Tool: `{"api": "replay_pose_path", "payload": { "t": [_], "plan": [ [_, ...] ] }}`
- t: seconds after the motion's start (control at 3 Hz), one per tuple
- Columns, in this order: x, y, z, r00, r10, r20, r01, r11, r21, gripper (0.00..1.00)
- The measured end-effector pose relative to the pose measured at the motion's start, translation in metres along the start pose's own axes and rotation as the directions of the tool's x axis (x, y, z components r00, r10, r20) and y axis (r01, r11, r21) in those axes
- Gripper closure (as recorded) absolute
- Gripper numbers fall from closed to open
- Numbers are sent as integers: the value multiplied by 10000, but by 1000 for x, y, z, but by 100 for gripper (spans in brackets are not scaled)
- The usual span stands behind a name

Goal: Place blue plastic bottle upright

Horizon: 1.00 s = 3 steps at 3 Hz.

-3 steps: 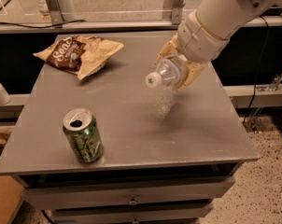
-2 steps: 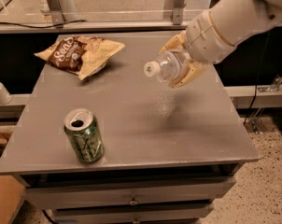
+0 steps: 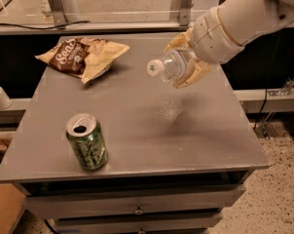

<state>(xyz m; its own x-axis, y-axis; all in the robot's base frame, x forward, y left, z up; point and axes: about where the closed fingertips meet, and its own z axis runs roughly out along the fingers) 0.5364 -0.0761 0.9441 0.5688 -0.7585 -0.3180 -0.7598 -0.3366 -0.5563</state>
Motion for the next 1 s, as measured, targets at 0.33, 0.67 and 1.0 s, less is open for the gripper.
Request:
{"api": "replay_pose_path", "payload": {
  "t": [0.33, 0.67, 1.0],
  "plan": [
    [-5, -6, 7, 9949, 301, 958, -307, 9995, 51, 100],
    [-20, -20, 28, 9313, 1190, 3441, -1189, 9927, -216, 100],
    [-40, -38, 33, 8294, 1832, 5278, -1822, 9818, -544, 100]
  ]
}}
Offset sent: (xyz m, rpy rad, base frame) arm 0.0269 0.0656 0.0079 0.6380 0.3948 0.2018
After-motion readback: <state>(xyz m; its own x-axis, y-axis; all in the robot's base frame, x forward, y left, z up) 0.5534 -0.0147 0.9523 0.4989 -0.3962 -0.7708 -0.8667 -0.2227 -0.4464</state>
